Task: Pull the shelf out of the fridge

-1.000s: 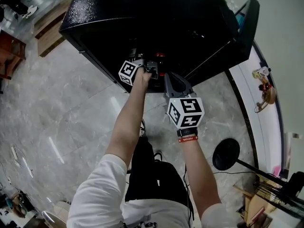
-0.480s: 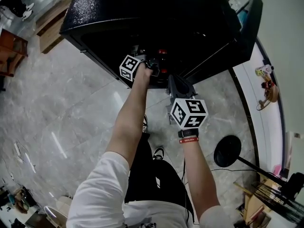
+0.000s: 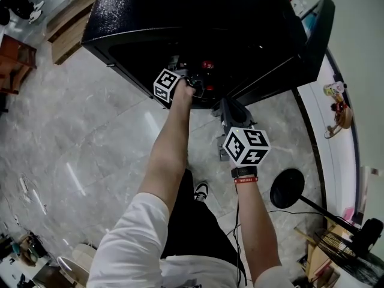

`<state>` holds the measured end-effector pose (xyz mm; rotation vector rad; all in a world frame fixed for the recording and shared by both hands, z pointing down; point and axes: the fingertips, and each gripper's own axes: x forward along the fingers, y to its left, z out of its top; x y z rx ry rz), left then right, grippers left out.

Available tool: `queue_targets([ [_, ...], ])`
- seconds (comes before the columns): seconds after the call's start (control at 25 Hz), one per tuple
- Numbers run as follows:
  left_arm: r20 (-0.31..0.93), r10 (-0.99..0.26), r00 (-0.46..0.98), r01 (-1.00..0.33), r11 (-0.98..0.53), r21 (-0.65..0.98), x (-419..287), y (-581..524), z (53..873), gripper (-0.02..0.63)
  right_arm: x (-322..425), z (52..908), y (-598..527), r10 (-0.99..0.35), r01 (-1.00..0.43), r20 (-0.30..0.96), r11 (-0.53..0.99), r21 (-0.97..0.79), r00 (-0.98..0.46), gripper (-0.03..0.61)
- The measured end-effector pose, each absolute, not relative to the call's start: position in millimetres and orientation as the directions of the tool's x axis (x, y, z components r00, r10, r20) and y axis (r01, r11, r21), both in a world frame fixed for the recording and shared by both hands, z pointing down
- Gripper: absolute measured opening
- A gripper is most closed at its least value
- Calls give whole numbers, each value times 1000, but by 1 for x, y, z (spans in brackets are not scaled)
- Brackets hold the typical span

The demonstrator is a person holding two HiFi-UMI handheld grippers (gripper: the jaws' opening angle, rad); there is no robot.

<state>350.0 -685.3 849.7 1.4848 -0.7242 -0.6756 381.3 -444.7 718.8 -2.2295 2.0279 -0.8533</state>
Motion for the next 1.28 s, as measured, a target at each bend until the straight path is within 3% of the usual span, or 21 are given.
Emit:
queue_targets([
  [1.28, 41, -763, 645, -38, 21, 999, 323, -631, 852, 25, 375, 701, -400, -921, -923, 387, -180, -340, 37, 15],
])
